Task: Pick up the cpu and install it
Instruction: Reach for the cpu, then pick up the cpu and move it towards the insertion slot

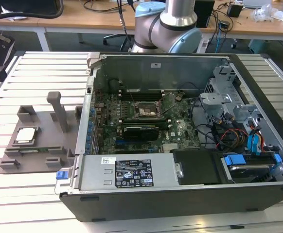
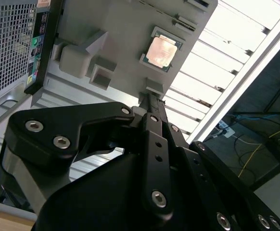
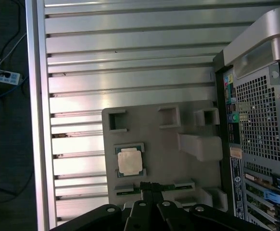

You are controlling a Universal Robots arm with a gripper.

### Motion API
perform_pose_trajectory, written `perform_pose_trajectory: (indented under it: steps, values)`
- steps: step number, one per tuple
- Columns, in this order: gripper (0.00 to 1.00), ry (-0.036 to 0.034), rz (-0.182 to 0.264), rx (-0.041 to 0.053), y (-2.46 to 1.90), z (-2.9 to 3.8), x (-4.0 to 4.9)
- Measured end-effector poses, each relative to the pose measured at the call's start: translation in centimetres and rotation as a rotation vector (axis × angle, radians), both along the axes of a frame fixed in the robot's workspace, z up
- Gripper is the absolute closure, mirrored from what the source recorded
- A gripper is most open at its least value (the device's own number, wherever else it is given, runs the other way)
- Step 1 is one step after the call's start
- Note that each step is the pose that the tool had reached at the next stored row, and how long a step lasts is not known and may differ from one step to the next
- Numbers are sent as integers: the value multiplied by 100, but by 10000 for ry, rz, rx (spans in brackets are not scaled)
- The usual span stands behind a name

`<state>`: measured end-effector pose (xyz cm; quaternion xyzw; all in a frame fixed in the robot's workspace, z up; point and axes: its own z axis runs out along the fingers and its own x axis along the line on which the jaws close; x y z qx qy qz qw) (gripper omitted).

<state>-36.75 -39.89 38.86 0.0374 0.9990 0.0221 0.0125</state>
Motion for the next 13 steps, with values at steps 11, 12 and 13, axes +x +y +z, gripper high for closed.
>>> perform_pose_trajectory:
  steps: [11, 12, 13]
  values:
    - [83, 0, -1, 0, 0, 0, -9]
    - [76, -1, 0, 0, 0, 0, -10]
    - [71, -1, 0, 0, 0, -1, -10]
